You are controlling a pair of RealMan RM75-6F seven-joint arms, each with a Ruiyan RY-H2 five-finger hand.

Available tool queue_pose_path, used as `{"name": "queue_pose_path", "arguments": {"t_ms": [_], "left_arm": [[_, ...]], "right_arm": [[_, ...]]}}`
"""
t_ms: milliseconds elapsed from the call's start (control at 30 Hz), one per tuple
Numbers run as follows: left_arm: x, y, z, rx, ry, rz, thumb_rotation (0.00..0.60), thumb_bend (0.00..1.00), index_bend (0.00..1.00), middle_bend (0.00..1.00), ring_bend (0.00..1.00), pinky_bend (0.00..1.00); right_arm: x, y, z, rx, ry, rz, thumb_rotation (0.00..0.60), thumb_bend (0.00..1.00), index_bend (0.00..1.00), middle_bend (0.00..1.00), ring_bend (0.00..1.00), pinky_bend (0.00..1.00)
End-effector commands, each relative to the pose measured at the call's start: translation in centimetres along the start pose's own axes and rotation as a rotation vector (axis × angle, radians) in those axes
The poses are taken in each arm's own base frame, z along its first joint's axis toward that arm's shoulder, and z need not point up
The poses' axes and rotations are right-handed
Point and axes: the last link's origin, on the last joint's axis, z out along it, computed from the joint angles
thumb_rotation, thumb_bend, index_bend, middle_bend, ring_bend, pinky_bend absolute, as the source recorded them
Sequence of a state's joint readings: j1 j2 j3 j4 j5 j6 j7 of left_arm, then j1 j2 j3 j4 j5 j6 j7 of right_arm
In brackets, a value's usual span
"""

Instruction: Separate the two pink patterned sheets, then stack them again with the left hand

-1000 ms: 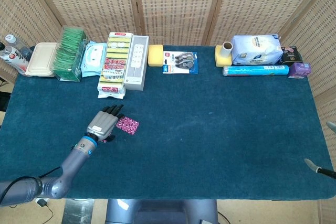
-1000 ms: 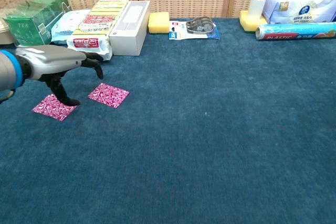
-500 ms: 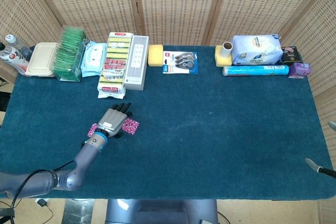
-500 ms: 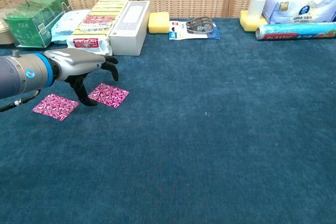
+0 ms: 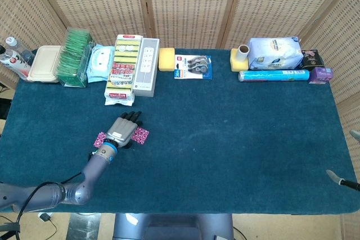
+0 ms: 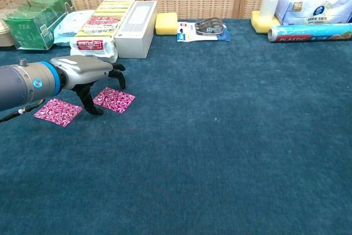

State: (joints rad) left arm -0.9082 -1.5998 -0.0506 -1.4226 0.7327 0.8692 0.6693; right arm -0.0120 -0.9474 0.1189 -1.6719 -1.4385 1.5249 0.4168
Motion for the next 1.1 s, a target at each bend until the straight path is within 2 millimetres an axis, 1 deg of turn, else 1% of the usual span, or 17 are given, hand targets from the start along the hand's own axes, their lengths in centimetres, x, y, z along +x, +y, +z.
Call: {"name": "queue_pose_path", "arguments": {"t_ms": [33,167,300,533,667,1100], "left_arm": [[0.06,0.12,0.08,0.007,0.009,0.007,0.600,0.25,0.21,0.00,0.00,0.10],[0.09,0.17,0.10,0.019,0.017,0.017,0.600,0.25,0.21,0.00,0.00,0.10],[0.01,0.25,0.12,0.025,0.017,0.030,0.600,0.25,0.28,0.00,0.00,0.10],[-0.15,0.49,0.16,0.027,0.015,0.029,0.600,0.26,0.31,0.00,0.00,0.10],[-0.22,0.44,0.17,0.033,0.019,0.036,0.600,0.26,0.35,0.00,0.00,0.10],[0.24,-0.03,-0.25,0.039,0.030,0.029,0.600,0.28,0.35,0.00,0.00,0.10]], "right_arm": [[0.05,0.06,0.00,-0.001,0.000,0.003,0.600,0.00,0.11,0.00,0.00,0.02],[0.10,0.10,0.02,-0.002,0.003,0.006,0.600,0.00,0.11,0.00,0.00,0.02],[0.13,0.11,0.01,-0.001,0.004,0.005,0.600,0.00,0.11,0.00,0.00,0.02],[0.16,0.12,0.01,-0.001,0.006,0.007,0.600,0.00,0.12,0.00,0.00,0.02],[0.15,0.12,0.03,0.000,0.005,0.007,0.600,0.00,0.12,0.00,0.00,0.02],[0.20,0.11,-0.01,0.001,0.006,0.009,0.600,0.00,0.11,0.00,0.00,0.02]]}}
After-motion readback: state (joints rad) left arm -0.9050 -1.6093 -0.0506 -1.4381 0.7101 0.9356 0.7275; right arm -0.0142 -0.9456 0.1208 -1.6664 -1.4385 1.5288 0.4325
